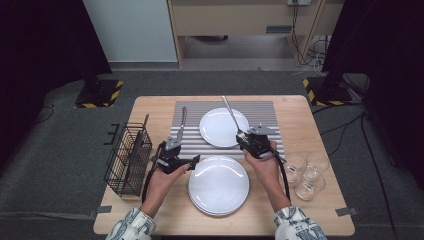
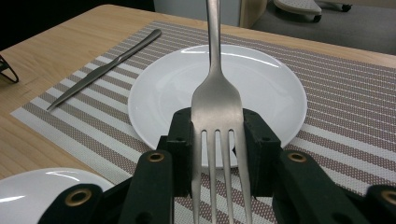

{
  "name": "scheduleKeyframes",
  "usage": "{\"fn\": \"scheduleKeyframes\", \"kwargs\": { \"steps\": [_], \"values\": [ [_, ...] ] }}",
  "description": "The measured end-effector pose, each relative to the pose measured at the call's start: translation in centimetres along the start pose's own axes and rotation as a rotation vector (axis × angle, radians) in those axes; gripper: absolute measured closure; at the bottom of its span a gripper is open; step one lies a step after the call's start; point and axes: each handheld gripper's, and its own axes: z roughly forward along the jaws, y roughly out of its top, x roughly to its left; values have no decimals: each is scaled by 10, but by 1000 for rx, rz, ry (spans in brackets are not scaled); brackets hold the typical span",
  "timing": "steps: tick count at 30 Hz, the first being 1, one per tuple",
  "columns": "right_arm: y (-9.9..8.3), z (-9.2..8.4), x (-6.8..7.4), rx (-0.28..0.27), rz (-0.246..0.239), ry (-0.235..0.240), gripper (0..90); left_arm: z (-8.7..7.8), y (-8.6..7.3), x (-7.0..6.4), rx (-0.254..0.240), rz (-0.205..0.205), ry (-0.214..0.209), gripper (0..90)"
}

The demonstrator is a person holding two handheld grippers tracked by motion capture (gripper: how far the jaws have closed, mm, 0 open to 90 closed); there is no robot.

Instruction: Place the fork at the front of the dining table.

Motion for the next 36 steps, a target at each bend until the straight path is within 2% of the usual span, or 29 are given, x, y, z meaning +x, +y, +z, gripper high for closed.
{"fn": "scheduleKeyframes", "kwargs": {
  "steps": [9,12,24,36],
  "values": [
    [2,-2,2,-9,2,-26,680,-8,-2,2,-14,1,27,91],
    [3,-2,2,-15,10,-32,680,-9,-3,1,-11,19,39,91],
    [1,-5,1,-27,11,-45,680,-9,-7,-2,-9,22,40,91],
    [0,0,-6,-18,41,-77,680,-10,-9,0,-9,19,44,91]
  ]
}}
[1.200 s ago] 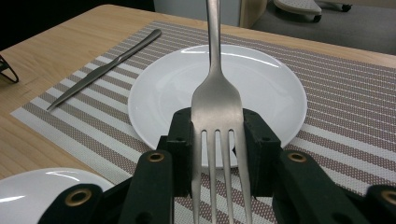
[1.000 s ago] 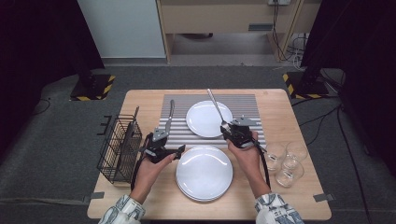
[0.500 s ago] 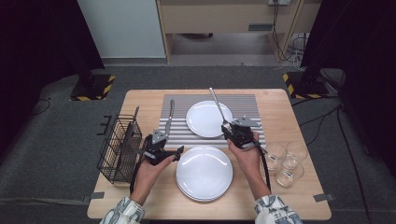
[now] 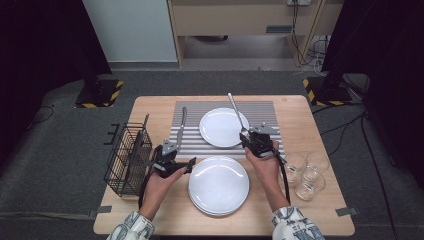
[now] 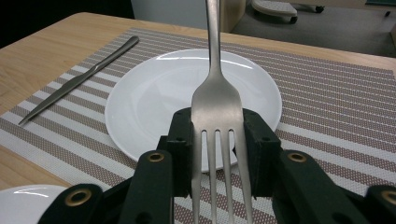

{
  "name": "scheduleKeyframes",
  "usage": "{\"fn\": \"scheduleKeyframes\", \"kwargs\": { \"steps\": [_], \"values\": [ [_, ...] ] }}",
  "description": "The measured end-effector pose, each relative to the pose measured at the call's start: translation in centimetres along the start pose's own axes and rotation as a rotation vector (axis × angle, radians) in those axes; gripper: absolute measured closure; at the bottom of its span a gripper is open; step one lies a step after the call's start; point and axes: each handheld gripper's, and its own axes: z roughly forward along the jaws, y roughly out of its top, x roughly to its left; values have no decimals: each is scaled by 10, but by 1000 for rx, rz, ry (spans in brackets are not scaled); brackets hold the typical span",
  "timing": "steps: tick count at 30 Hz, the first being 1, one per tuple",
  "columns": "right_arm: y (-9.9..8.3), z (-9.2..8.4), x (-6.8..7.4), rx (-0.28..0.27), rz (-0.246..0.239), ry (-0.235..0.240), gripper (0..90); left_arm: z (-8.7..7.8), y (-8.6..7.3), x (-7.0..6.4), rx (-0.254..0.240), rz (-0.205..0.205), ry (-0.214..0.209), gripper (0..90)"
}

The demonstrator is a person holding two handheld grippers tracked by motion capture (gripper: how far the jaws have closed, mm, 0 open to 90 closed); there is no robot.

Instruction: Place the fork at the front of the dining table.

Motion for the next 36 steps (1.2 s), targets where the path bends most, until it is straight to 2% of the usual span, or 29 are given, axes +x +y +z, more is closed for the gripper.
{"fn": "scheduleKeyframes", "kwargs": {
  "steps": [22,36],
  "values": [
    [-3,6,5,-3,11,3,680,3,-2,-3,8,7,-8,93],
    [-7,12,0,4,36,-71,680,4,-2,-4,11,13,-17,95]
  ]
}}
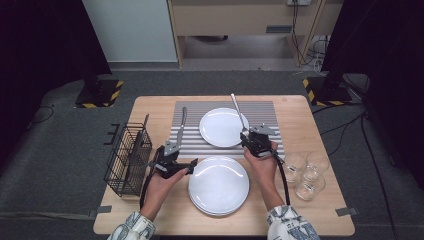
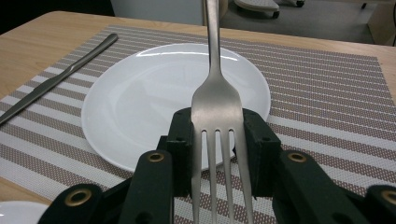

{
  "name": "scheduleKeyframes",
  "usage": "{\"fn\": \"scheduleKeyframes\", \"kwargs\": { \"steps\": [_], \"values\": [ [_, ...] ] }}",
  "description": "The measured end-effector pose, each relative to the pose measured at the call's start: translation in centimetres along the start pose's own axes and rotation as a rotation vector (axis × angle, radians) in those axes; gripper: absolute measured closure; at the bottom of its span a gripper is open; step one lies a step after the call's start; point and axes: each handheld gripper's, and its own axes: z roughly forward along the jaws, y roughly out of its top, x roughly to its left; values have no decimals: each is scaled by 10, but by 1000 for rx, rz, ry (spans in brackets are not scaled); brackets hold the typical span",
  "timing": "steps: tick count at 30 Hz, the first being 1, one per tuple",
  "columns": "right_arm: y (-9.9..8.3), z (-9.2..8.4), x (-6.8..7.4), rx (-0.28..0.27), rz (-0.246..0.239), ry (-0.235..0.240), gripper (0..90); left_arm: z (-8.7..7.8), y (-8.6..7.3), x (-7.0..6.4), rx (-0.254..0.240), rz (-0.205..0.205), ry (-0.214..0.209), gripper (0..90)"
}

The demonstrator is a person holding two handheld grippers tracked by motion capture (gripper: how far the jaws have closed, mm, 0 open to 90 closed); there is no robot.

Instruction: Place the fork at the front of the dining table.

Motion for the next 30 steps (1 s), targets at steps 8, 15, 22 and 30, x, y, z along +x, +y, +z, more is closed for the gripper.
{"fn": "scheduleKeyframes", "kwargs": {
  "steps": [8,15,22,30],
  "values": [
    [-5,4,0,7,12,-29,680,0,0,0,-3,-2,0,95],
    [-10,4,-7,14,26,-65,679,0,0,-1,2,3,-2,95],
    [-15,5,-12,25,38,-100,679,1,-1,-2,4,5,-1,95],
    [-18,8,-11,40,41,-112,679,1,0,-2,1,6,-4,95]
  ]
}}
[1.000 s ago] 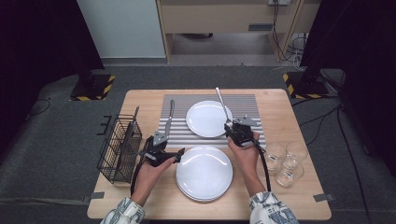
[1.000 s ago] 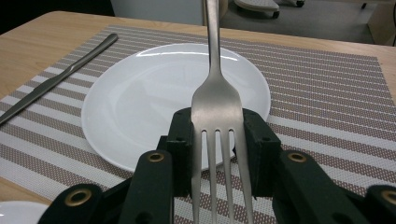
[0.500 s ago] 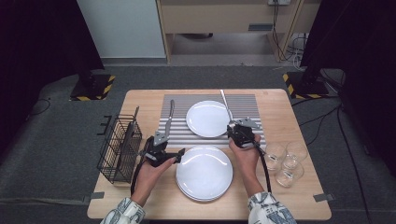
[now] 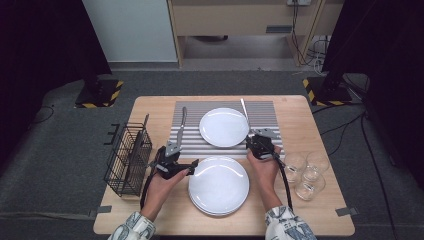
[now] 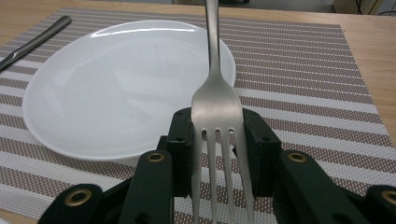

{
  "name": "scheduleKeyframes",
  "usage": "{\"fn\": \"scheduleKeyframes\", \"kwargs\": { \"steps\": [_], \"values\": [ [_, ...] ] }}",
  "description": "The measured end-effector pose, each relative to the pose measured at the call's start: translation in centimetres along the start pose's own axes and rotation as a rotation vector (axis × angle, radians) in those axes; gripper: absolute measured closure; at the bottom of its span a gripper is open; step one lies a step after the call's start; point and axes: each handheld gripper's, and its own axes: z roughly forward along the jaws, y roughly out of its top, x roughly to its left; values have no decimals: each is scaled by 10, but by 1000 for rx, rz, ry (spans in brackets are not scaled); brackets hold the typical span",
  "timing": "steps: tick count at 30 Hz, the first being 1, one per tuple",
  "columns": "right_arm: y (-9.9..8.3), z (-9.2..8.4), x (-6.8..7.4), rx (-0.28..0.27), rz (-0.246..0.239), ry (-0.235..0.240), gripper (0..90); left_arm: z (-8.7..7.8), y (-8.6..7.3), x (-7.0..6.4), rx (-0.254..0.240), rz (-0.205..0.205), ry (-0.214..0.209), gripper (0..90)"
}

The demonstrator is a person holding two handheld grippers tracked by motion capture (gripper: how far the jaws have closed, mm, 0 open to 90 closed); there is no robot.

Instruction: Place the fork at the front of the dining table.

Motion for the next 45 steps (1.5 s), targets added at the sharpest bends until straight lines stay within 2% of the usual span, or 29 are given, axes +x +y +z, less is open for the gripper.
{"fn": "scheduleKeyframes", "kwargs": {
  "steps": [9,16,24,45],
  "values": [
    [-5,3,-4,19,17,-37,679,1,0,-1,7,7,-1,95],
    [-9,8,-3,38,6,-57,679,1,0,-2,9,13,-1,95],
    [-13,15,-4,73,31,-84,679,2,-1,-2,9,16,-2,95],
    [-18,20,-7,94,52,-81,679,2,0,-4,9,25,-2,95]
  ]
}}
